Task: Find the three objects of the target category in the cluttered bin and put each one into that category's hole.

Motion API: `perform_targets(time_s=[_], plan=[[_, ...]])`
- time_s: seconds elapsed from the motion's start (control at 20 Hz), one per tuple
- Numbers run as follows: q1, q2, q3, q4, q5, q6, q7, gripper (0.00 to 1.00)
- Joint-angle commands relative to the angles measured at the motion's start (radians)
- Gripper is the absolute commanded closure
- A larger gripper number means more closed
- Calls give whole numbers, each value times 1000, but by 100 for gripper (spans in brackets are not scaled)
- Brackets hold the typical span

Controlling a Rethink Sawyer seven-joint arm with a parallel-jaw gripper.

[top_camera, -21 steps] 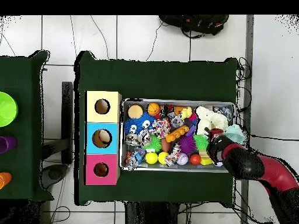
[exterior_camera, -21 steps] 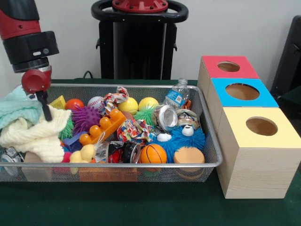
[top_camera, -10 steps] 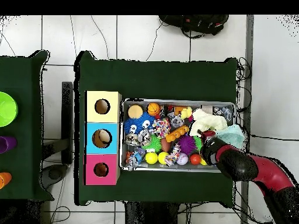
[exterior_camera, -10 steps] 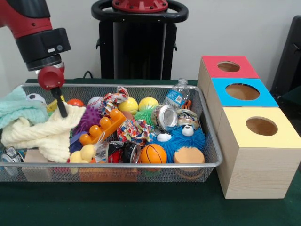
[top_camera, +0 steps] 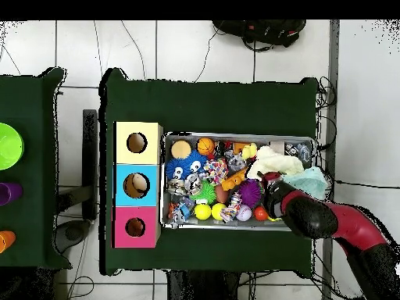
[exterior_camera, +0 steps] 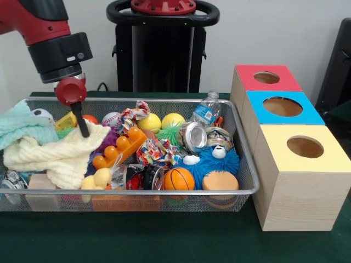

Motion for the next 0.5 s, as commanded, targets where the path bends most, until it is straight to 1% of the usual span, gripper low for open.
perform_targets(time_s=[0.05,0.15,0.2,0.3,0.4,0.5], plan=[[71,-69,-67,154,-65,-12,-79,100],[103,-108,-104,214,-67,-52,-7,100],[111,-119,-113,236,-60,-55,8,100],[128,-134,-131,258,-52,-62,19,100],[155,-147,-159,289,-64,-100,38,100],[169,-146,-176,291,-65,-114,31,100]])
